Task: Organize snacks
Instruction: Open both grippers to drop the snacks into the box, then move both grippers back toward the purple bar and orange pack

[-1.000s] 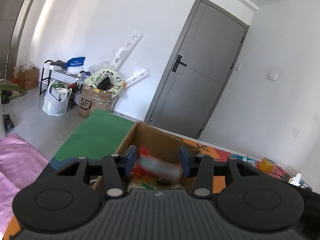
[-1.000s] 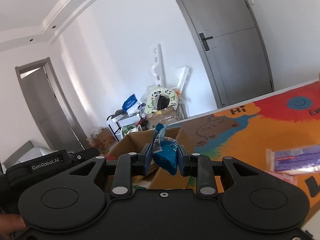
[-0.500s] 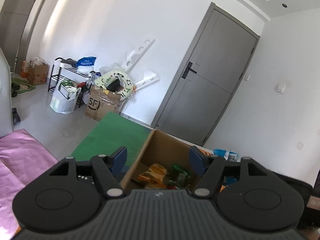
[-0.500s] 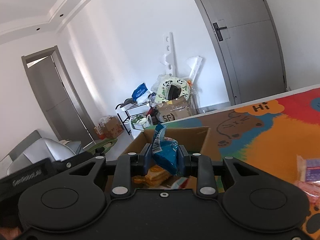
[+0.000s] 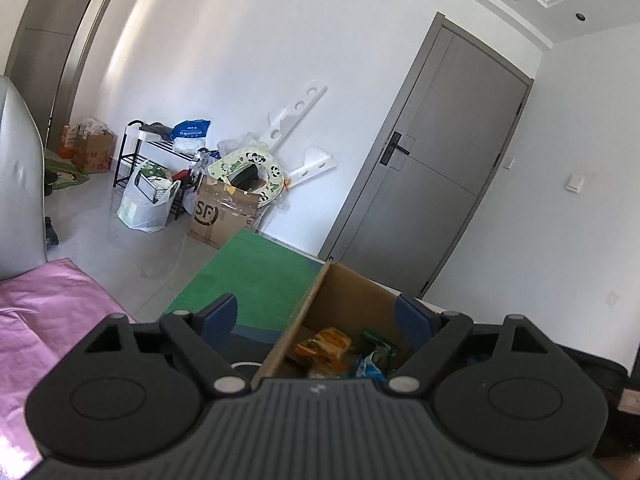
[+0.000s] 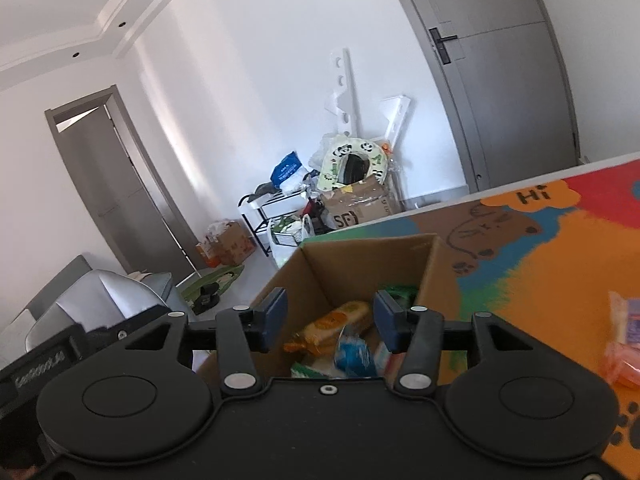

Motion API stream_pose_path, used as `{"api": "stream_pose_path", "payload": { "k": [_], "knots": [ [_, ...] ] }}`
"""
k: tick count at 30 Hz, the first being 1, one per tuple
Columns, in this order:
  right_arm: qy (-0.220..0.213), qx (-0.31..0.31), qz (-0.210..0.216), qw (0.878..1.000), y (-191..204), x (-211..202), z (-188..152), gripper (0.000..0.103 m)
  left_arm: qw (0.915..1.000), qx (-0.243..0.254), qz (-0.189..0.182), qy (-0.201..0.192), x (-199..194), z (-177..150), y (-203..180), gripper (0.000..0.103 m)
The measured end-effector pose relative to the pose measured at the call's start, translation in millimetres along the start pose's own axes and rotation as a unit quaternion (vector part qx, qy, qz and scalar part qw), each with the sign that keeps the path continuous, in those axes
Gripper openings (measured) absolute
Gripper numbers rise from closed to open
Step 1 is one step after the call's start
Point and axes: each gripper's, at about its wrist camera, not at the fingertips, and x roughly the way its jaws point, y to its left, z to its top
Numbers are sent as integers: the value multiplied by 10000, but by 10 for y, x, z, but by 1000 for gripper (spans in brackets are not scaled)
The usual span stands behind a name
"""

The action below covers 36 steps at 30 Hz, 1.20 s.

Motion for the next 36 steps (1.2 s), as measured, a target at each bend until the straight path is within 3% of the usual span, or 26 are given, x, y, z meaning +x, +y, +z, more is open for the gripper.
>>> {"api": "stream_pose_path", "payload": {
  "k": [4,13,18,32,36],
  "knots": [
    [-29,100,-238,9997,-131,-206,-30,54,10000,16,-10,72,1,-46,-63,89],
    [-99,221,-661,9975,-372,-604,-122,67,9985,305,-409,214,-71,-192,-344,96],
    [-194,295,-789,9963,-501,-788,-143,81,9975,406,-443,377,-68,-262,-494,97],
    [-183,366,-1173,9922,-896,-1143,-253,101,9935,667,-577,717,-9,-458,-883,99],
    [-204,373,-1352,9899,-1009,-1230,-281,102,9916,785,-621,821,33,-527,-1016,99]
  ]
}}
